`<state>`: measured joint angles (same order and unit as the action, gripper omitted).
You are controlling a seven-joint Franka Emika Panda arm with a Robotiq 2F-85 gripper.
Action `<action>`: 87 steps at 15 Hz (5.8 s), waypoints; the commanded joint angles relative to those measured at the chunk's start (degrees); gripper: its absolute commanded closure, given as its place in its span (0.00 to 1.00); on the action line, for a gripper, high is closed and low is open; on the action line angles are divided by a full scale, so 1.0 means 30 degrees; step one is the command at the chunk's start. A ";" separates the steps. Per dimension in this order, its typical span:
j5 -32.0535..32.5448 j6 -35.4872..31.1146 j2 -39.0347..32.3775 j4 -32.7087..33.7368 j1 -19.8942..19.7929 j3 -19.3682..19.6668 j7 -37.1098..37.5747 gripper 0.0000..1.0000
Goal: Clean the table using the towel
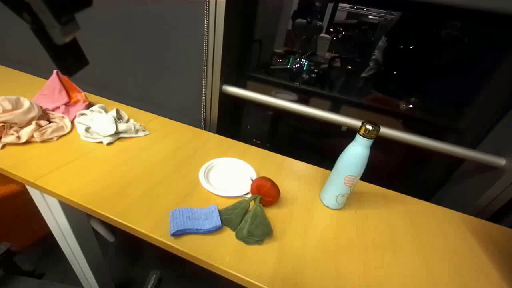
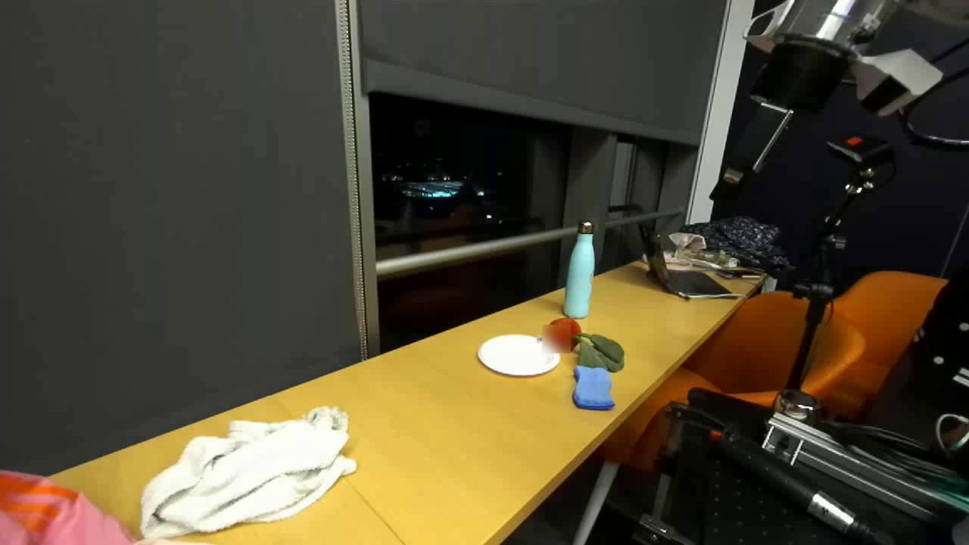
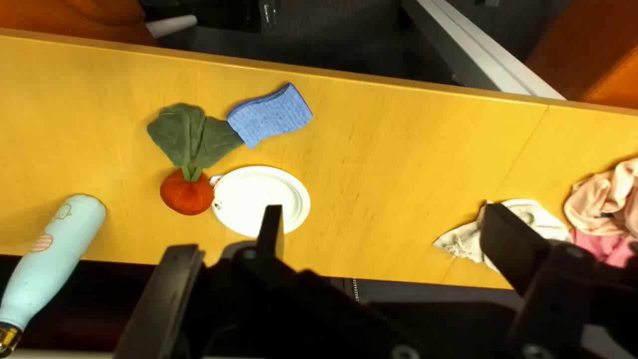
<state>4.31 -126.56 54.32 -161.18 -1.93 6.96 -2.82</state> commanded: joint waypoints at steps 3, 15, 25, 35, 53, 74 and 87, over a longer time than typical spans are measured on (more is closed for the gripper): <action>-0.0267 0.0039 -0.0205 -0.0424 -0.0240 -0.0235 -0.0198 0.00; -0.2930 -0.9317 -1.0083 0.3124 0.3981 0.3587 -0.6391 0.00; -1.8867 -0.5690 -1.9387 1.1878 1.5056 1.0704 -2.0011 0.00; -1.2059 -0.3985 -3.0522 2.1523 0.4241 -0.0034 -1.4271 0.00; -0.1009 -0.1690 -4.2770 3.9588 0.4712 -0.4501 -0.8412 0.00; -0.1061 0.1913 -4.6684 4.5659 0.4845 -0.4239 -0.7630 1.00; -0.0322 0.1725 -4.6934 4.4719 0.2445 -0.2137 -0.5245 0.99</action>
<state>1.08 -121.50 -84.64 -25.96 7.51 -1.76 -21.01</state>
